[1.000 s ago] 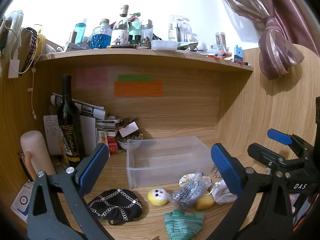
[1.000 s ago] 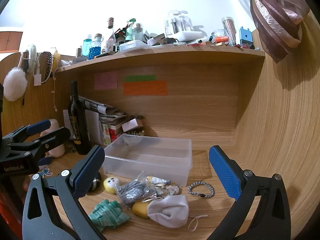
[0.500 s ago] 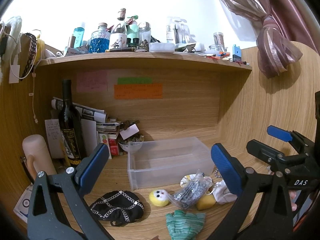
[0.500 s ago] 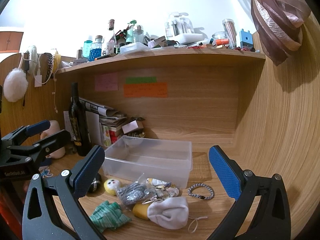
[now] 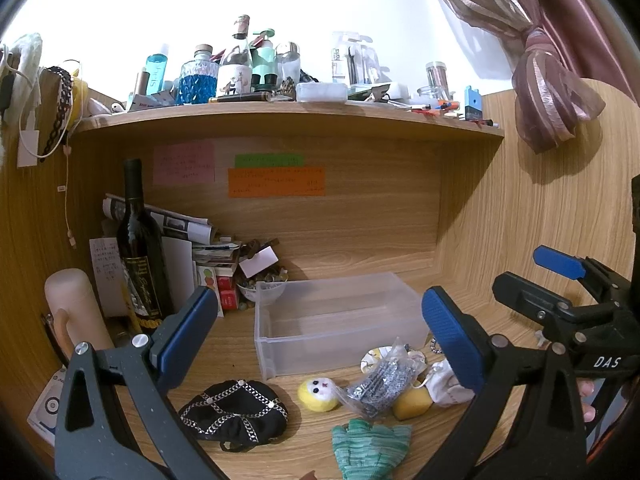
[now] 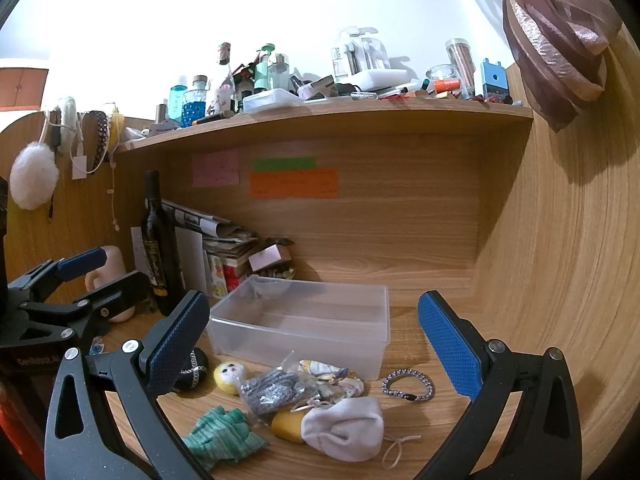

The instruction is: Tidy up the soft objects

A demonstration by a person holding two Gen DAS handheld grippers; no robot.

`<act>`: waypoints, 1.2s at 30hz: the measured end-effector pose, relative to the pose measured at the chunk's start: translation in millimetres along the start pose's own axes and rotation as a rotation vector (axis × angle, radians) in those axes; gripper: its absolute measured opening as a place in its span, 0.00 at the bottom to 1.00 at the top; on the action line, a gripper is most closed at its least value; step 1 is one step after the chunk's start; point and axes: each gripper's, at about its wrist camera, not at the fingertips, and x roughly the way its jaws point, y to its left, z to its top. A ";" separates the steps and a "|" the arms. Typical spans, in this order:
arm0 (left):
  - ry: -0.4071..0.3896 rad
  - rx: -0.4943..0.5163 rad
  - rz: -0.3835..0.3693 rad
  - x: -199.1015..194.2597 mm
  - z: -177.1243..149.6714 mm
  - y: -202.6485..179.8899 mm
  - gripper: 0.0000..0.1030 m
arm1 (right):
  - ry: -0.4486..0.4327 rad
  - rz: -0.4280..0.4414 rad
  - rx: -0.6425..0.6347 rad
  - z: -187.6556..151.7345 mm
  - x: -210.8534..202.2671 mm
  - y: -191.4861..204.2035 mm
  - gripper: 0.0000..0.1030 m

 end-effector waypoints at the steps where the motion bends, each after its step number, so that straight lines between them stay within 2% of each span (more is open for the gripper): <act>1: -0.001 0.000 0.000 0.1 0.3 -0.1 1.00 | -0.001 -0.001 -0.001 -0.3 -0.3 0.2 1.00; 16: 0.014 -0.013 -0.029 10.1 1.7 -3.5 1.00 | -0.004 -0.019 -0.009 -2.2 0.7 -2.9 1.00; 21: 0.062 -0.055 -0.077 21.6 -1.9 4.6 1.00 | 0.018 -0.004 -0.010 -4.0 6.3 -6.4 1.00; 25: 0.104 -0.065 -0.050 32.7 -10.4 13.8 1.00 | 0.041 0.002 -0.003 -7.6 12.7 -11.6 1.00; 27: 0.134 -0.064 -0.020 38.3 -17.0 20.0 0.89 | 0.058 0.001 0.002 -10.8 16.0 -16.5 1.00; 28: 0.154 -0.062 -0.010 42.3 -20.4 23.6 0.79 | 0.068 -0.007 0.002 -13.7 17.8 -19.3 0.99; 29: 0.180 -0.067 -0.001 46.2 -24.0 28.3 0.74 | 0.076 -0.020 0.001 -15.8 19.6 -21.5 0.98; 33: 0.244 -0.083 0.035 53.3 -41.4 45.0 0.71 | 0.149 -0.053 -0.003 -29.2 30.9 -31.9 0.84; 36: 0.297 -0.066 0.080 58.7 -56.3 53.9 0.70 | 0.216 -0.060 0.001 -40.1 41.6 -40.2 0.82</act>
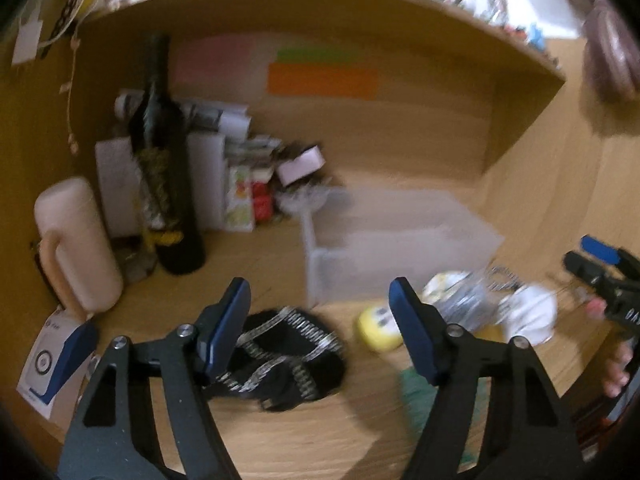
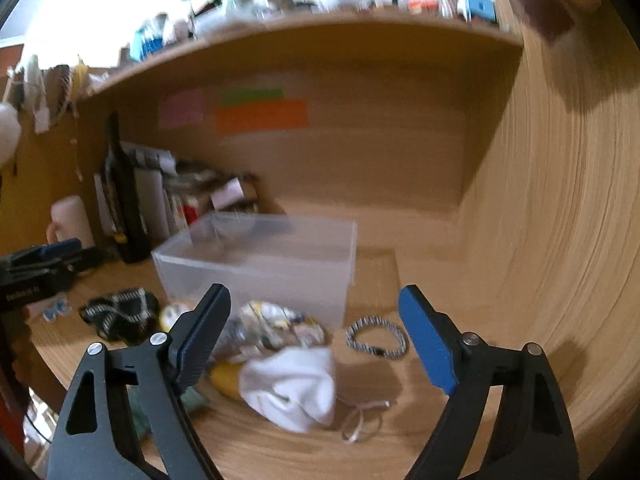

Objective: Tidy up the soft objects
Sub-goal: 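Grasp the black chain cloth with the left tool while the right tool grasps the white cloth bag, then carry both cloths into the clear box and open both tools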

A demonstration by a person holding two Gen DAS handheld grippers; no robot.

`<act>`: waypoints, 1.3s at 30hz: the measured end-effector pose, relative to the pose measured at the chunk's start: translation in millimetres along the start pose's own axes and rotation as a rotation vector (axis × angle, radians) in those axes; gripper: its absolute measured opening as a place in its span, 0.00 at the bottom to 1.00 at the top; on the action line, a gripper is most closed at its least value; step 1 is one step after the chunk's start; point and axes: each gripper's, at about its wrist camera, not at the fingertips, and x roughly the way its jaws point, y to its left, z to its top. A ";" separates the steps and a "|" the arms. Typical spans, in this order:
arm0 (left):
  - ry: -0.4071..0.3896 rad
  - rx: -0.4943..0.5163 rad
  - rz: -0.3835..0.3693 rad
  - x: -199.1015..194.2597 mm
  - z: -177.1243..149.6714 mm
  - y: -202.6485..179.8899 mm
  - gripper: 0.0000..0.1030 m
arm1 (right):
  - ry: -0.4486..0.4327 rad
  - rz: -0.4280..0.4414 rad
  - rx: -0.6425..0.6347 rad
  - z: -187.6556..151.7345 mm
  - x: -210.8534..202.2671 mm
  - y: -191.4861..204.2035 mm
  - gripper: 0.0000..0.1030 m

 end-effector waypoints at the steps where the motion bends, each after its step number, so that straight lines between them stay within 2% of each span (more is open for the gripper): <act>1: 0.025 0.003 0.019 5.3 -4.8 3.4 0.70 | 0.020 -0.003 0.000 -3.1 3.8 -2.2 0.82; 7: 0.167 -0.002 0.064 39.1 -21.9 18.9 0.70 | 0.149 0.030 0.032 -20.7 29.7 -14.3 0.82; 14: 0.277 -0.014 0.089 64.9 -33.6 32.9 0.70 | 0.266 0.053 0.012 -36.3 55.7 -10.2 0.83; 17: 0.299 -0.019 0.092 71.6 -39.2 36.4 0.71 | 0.299 0.067 0.019 -41.5 63.2 -11.5 0.82; 18: 0.301 -0.015 0.094 72.6 -40.9 35.9 0.71 | 0.308 0.077 0.024 -43.2 64.7 -12.0 0.75; 19: 0.302 -0.010 0.093 73.6 -42.3 34.9 0.71 | 0.318 0.093 0.026 -45.1 66.1 -12.2 0.65; 20: 0.301 -0.007 0.087 74.2 -43.3 34.5 0.71 | 0.330 0.106 0.028 -46.2 66.9 -12.2 0.60; 21: 0.296 -0.010 0.064 74.0 -45.5 32.8 0.70 | 0.341 0.120 0.031 -47.8 68.1 -11.9 0.50; 22: 0.297 -0.013 0.049 75.3 -46.2 32.7 0.68 | 0.350 0.133 0.033 -49.4 68.9 -11.4 0.39; 24: 0.299 -0.017 0.040 78.7 -49.5 31.8 0.60 | 0.360 0.155 0.031 -52.0 70.1 -9.8 0.30; 27: 0.292 -0.020 0.042 79.8 -49.6 30.7 0.44 | 0.351 0.151 0.026 -52.7 68.1 -7.4 0.23; 28: 0.292 -0.023 0.037 80.2 -48.4 30.0 0.32 | 0.345 0.152 0.029 -51.8 66.5 -7.6 0.21; 29: 0.291 -0.025 0.032 79.4 -47.9 29.5 0.26 | 0.338 0.150 0.031 -50.2 65.4 -8.1 0.20; 32: 0.285 -0.022 0.022 76.0 -47.0 26.4 0.18 | 0.305 0.134 0.041 -43.8 58.8 -12.6 0.17; 35: 0.273 -0.011 0.023 69.9 -44.9 21.6 0.16 | 0.263 0.119 0.040 -34.9 50.9 -16.0 0.17; 39: 0.212 -0.009 0.006 54.8 -31.5 16.0 0.15 | 0.201 0.103 0.032 -19.9 41.5 -17.7 0.17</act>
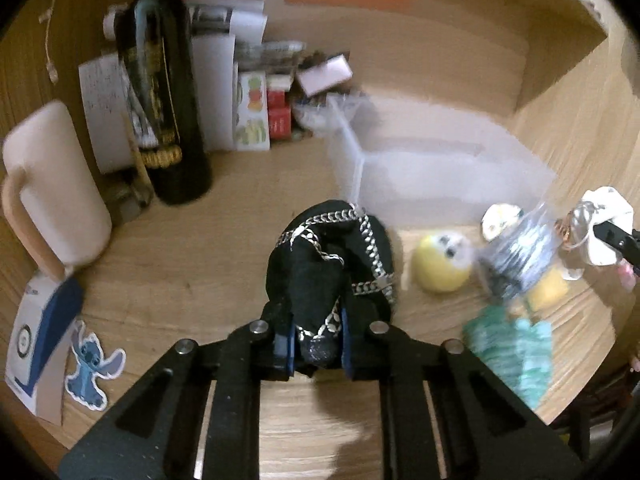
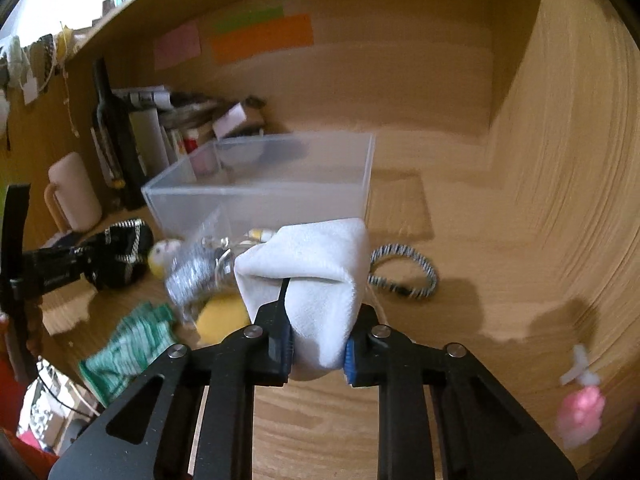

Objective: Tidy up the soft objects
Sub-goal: 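Carry both cloths into the clear box and open both tools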

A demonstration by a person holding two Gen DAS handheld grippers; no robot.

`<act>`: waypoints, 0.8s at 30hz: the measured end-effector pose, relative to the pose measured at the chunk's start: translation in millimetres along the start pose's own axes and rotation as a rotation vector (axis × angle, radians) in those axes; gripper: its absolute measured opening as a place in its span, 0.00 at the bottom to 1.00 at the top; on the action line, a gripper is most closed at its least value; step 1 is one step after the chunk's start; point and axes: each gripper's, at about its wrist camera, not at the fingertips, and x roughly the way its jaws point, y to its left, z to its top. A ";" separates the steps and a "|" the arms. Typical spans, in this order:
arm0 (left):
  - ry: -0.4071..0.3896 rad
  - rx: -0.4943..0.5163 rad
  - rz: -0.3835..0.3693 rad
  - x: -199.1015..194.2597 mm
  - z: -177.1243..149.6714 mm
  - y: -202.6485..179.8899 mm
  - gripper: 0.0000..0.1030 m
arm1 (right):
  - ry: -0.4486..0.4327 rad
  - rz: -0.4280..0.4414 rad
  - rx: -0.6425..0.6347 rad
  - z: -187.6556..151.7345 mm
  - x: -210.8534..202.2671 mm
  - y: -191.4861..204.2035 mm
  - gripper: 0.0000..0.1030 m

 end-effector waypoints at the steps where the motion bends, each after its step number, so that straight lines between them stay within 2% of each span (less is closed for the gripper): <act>1: -0.013 0.001 -0.004 -3.4 2.3 -0.1 0.15 | -0.017 -0.002 0.000 3.7 -2.7 -0.3 0.17; 8: -0.153 0.014 -0.061 -39.0 36.2 -12.8 0.15 | -0.147 0.019 -0.031 35.3 -23.8 9.3 0.17; 13: -0.216 0.032 -0.094 -45.9 60.8 -23.4 0.15 | -0.213 0.023 -0.059 58.6 -27.7 19.6 0.17; 18: -0.234 0.038 -0.114 -36.7 84.9 -29.5 0.15 | -0.243 0.029 -0.073 78.8 -21.6 25.2 0.17; 21: -0.244 0.039 -0.135 -27.9 99.3 -30.5 0.15 | -0.239 0.042 -0.070 90.0 -11.6 25.9 0.17; 24: -0.243 0.047 -0.126 -14.9 108.5 -29.5 0.15 | -0.226 0.061 -0.061 100.8 -0.1 23.9 0.17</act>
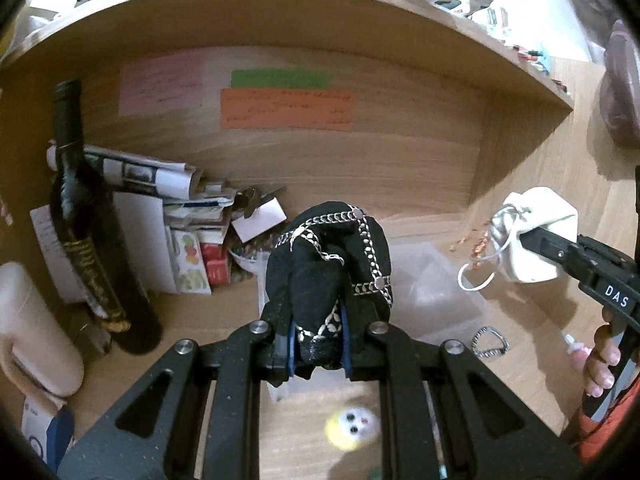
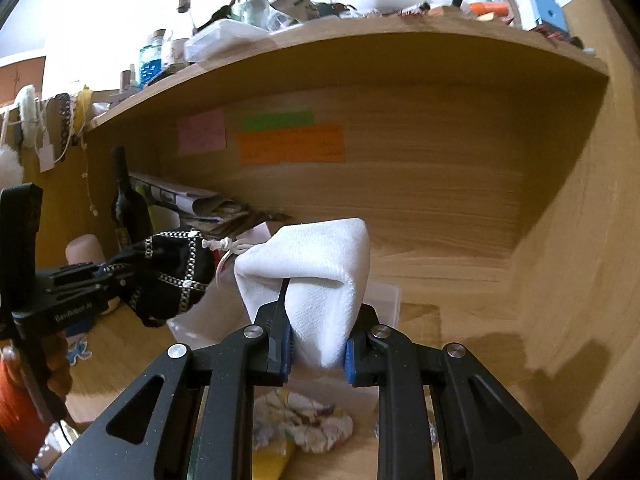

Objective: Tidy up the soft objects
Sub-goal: 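Carry both cloths into the clear box and open both tools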

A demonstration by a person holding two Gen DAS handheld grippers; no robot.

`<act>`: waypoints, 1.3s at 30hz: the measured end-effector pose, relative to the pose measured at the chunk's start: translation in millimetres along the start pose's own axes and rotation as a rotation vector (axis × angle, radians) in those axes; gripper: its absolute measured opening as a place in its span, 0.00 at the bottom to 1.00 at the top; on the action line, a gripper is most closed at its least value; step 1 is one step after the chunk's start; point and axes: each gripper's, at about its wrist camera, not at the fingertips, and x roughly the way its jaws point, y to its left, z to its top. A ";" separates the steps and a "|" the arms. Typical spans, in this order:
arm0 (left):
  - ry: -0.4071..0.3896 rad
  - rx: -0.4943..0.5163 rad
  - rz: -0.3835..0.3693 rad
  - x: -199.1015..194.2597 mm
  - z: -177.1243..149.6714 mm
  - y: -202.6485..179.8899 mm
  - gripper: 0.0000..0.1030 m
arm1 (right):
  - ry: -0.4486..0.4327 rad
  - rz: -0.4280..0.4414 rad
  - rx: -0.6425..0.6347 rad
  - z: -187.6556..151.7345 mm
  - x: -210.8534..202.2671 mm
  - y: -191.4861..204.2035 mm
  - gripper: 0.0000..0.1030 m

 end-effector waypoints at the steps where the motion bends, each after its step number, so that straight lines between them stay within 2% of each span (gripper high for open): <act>1: 0.005 0.002 0.004 5.8 1.1 0.3 0.15 | 0.007 0.005 0.004 2.5 4.8 -1.5 0.17; 8: 0.086 -0.022 -0.001 50.0 3.1 9.9 0.15 | 0.079 -0.039 -0.006 5.2 46.2 -7.6 0.17; 16: 0.217 0.008 -0.015 96.3 -6.3 9.7 0.16 | 0.231 -0.040 -0.019 -14.8 99.2 -12.2 0.17; 23: 0.295 0.039 -0.020 117.9 -17.8 2.0 0.16 | 0.356 -0.041 -0.031 -34.3 136.5 -15.4 0.17; 28: 0.321 0.056 -0.031 130.1 -21.4 -2.5 0.16 | 0.399 -0.033 -0.051 -43.9 145.8 -15.1 0.18; 30: 0.326 0.054 -0.041 130.9 -21.2 -1.9 0.18 | 0.405 -0.028 -0.059 -45.5 147.0 -12.2 0.18; 35: 0.325 0.030 -0.060 127.2 -18.9 1.8 0.33 | 0.412 -0.026 -0.070 -48.1 141.5 -9.8 0.24; 39: 0.291 0.027 -0.054 111.2 -12.7 0.2 0.42 | 0.396 -0.028 -0.062 -46.2 137.9 -9.5 0.40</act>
